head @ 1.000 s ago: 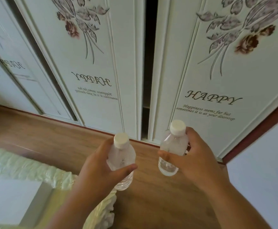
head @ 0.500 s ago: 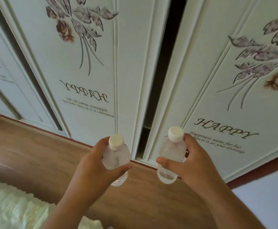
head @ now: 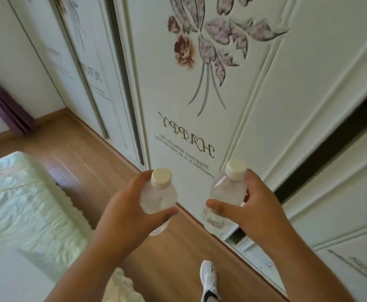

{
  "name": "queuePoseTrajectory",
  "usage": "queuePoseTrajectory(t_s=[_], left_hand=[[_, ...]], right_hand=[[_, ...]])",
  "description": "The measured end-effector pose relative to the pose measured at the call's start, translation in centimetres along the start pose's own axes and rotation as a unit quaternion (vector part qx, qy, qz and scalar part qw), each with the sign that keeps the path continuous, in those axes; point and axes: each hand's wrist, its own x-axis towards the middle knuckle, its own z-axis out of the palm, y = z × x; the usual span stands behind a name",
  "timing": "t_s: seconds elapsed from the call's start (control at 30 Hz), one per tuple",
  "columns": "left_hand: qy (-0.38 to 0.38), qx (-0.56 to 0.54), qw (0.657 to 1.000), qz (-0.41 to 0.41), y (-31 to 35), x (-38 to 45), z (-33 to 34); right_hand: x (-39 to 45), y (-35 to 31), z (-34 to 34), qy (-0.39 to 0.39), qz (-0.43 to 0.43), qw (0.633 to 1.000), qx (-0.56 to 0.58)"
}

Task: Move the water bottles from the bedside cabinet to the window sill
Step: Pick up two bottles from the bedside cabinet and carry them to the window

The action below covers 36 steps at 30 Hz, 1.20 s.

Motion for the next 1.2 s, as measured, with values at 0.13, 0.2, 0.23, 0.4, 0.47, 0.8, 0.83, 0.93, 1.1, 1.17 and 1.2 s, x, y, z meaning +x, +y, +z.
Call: queuePoseTrajectory(t_s=[0.13, 0.2, 0.23, 0.4, 0.47, 0.8, 0.83, 0.93, 1.1, 1.17, 1.2], left_hand=[[0.078, 0.019, 0.995, -0.057, -0.9, 3.0, -1.2], [0.123, 0.025, 0.989, -0.081, -0.8, 4.6, -1.9], [0.146, 0.023, 0.985, -0.092, -0.7, 5.3, -2.3], [0.240, 0.017, 0.960, -0.142, -0.8, 8.0, -3.3], [0.273, 0.012, 0.948, -0.166, -1.3, 8.4, -3.1], [0.319, 0.004, 0.910, -0.265, -7.2, 11.8, -5.3], [0.321, -0.001, 0.908, -0.268, -8.3, 12.5, -5.9], [0.318, -0.004, 0.910, -0.265, -12.1, 15.3, -8.4], [0.318, -0.016, 0.919, -0.234, -17.7, 20.4, -15.2], [0.322, -0.016, 0.920, -0.223, -19.4, 22.2, -18.2], [0.323, -0.013, 0.921, -0.216, -20.3, 23.2, -19.7]], right_hand=[[7.8, -1.0, 1.8, -0.076, -0.056, 0.995, 0.016], [11.6, -2.0, 2.6, -0.117, -0.090, 0.989, 0.020], [13.3, -2.6, 2.9, -0.135, -0.105, 0.985, 0.023], [21.0, -5.5, 5.2, -0.217, -0.182, 0.959, 0.026], [23.3, -6.2, 6.7, -0.248, -0.209, 0.946, 0.016], [31.1, -9.7, 15.6, -0.358, -0.239, 0.903, -0.011], [31.8, -10.3, 16.8, -0.359, -0.241, 0.902, -0.014], [34.4, -12.4, 20.4, -0.358, -0.241, 0.902, -0.028], [38.5, -17.9, 26.0, -0.323, -0.248, 0.912, -0.047], [39.9, -20.4, 28.3, -0.315, -0.250, 0.914, -0.047], [40.6, -21.5, 29.5, -0.309, -0.250, 0.917, -0.039]])
